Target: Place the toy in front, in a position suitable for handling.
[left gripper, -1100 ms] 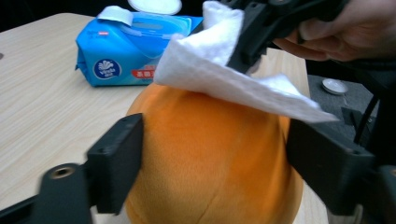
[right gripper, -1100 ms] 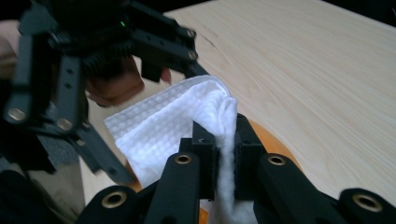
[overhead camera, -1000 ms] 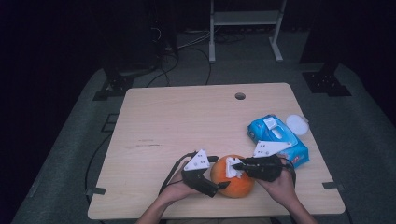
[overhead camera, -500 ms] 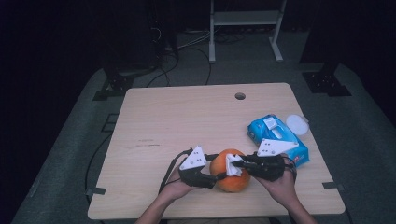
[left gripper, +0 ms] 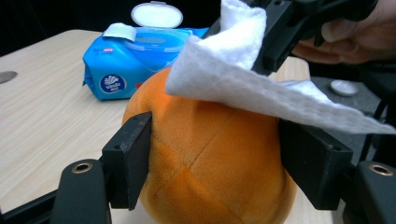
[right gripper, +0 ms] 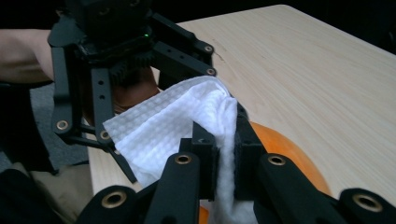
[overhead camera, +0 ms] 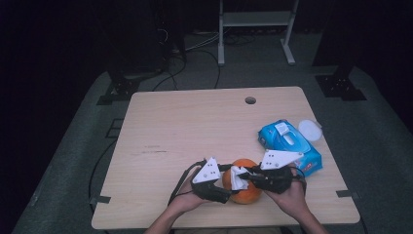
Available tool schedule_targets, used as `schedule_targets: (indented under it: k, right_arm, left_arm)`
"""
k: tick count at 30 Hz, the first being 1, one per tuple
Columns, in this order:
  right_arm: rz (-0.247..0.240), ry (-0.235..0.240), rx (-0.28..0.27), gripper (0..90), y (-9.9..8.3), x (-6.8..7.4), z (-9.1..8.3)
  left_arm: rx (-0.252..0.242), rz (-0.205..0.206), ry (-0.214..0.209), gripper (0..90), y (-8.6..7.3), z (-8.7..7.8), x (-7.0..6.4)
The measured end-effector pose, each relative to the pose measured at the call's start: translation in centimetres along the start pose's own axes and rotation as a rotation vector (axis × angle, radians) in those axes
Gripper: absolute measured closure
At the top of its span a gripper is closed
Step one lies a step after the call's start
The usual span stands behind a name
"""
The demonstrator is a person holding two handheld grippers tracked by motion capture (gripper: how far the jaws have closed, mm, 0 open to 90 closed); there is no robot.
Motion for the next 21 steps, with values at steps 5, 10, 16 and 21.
schedule_targets:
  k: [5, 10, 16, 21]
  right_arm:
    - [0.014, -0.069, 0.017, 81.8, -0.4, -1.5, -1.1]
    - [0.03, -0.07, 0.023, 81.9, -0.8, -1.8, -1.1]
    - [0.016, -0.007, -0.004, 81.8, 0.1, -0.1, -0.1]
    - [0.024, -0.032, 0.006, 81.9, -0.1, -1.1, -0.7]
  left_arm:
    - [-0.003, -0.009, 0.009, 26.4, -0.2, -0.3, 0.5]
    - [-0.008, -0.121, 0.034, 17.4, -0.7, 0.0, 1.4]
    - [0.01, 0.003, -0.009, 25.3, -0.1, 0.5, -0.4]
    - [0.018, -0.001, -0.012, 28.0, -0.6, 0.0, 0.2]
Point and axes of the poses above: each handheld gripper's, and its own axes: z roughly forward along the jaws, y roughly out of its top, x roughly to its left, the point moved 2 cm from there along z, roughly forward along the jaws, and after that the axes turned 14 degrees about -x, right-handed, at the moved point
